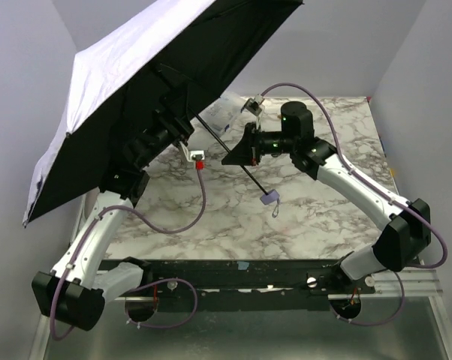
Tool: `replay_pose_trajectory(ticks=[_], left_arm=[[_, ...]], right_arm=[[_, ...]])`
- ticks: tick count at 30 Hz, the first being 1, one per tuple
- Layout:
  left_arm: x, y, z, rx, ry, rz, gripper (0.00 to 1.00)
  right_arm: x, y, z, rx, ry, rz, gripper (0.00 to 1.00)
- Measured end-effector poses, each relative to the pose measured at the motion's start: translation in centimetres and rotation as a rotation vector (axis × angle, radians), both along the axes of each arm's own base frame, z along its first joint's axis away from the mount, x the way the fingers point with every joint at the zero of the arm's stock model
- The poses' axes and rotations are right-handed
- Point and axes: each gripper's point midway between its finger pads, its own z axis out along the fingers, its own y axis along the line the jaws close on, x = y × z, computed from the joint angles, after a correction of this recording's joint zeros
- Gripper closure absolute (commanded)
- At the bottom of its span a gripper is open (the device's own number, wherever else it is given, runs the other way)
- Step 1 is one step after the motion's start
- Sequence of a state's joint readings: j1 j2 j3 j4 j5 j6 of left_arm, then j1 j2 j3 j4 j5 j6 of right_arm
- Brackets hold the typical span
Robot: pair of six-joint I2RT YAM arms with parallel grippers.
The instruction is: Open the umbrella
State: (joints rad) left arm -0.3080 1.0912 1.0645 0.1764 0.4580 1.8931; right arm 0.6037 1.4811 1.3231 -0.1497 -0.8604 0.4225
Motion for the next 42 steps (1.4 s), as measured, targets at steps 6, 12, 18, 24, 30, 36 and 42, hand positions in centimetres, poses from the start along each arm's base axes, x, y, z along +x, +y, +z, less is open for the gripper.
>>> replay_pose_trajectory(ticks=[6, 12, 18, 24, 30, 36, 42], left_arm=[[-3.0, 0.3, -1.0, -0.035, 0.047, -0.04, 0.02], [-4.5, 0.7, -1.9, -0.081, 0.091, -0.056, 0.02], [-5.2, 0.9, -1.7, -0.17, 0.161, -0.079, 0.01], [-6.9, 1.2, -1.0, -0.247, 0.203, -0.103, 0.01], [-7.1, 1.8, -1.5, -0.363, 0.315, -0.094, 0.02], [-6.3, 3.1, -3.5, -0.518, 0.501, -0.016, 0.02], [-7.0, 4.7, -5.3, -0.663, 0.637, 0.064, 0.02]], right_arm=[[2.6, 1.7, 1.8, 0.117, -0.048, -0.047, 0.99], [4.6, 3.0, 1.5, 0.168, -0.052, -0.075, 0.99], [5.2, 2.2, 1.8, 0.187, -0.073, -0.164, 1.0], [4.6, -0.5, 3.6, 0.242, -0.126, -0.315, 0.99], [5.8, -2.6, 4.8, 0.319, -0.179, -0.479, 0.99], [8.1, -3.9, 3.5, 0.343, -0.199, -0.628, 0.99], [10.4, -3.3, 2.1, 0.373, -0.211, -0.679, 0.99]])
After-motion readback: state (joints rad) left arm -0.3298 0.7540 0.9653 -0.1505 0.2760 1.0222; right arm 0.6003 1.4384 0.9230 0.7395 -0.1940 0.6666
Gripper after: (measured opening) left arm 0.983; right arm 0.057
